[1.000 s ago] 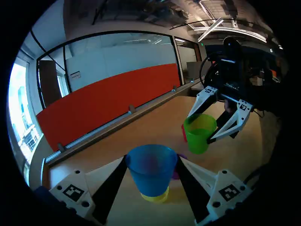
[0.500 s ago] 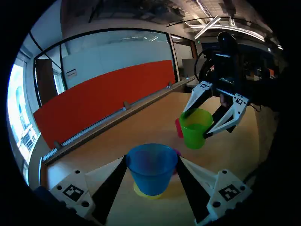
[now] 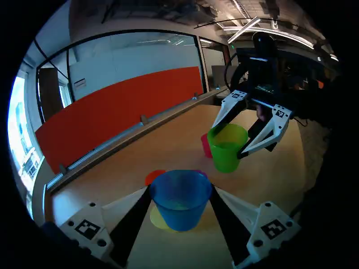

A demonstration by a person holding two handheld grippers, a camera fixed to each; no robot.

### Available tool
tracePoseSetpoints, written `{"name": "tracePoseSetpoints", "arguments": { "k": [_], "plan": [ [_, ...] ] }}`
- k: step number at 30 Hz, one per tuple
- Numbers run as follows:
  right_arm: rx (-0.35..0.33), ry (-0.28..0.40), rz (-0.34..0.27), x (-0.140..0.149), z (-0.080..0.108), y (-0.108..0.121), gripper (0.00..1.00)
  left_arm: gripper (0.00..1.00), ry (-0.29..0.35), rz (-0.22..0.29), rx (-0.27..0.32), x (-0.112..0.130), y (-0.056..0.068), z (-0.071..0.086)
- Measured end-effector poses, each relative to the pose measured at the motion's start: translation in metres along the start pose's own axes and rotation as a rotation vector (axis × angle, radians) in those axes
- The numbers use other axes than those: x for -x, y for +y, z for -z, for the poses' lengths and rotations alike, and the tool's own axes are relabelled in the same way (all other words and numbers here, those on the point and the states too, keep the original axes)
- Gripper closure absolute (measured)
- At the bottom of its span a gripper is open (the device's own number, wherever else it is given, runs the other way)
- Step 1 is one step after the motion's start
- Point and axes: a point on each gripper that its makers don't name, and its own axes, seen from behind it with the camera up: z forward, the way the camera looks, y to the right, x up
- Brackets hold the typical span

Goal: Pour water

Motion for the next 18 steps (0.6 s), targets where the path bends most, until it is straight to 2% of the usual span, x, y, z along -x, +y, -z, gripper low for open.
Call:
{"name": "tracePoseSetpoints", "arguments": {
  "k": [18],
  "plan": [
    [-0.006,-0.035,-0.013,0.017,0.001,-0.003,0.07,0.11,-0.001,0.037,0.039,0.016,0.018,-0.008]
  ]
}}
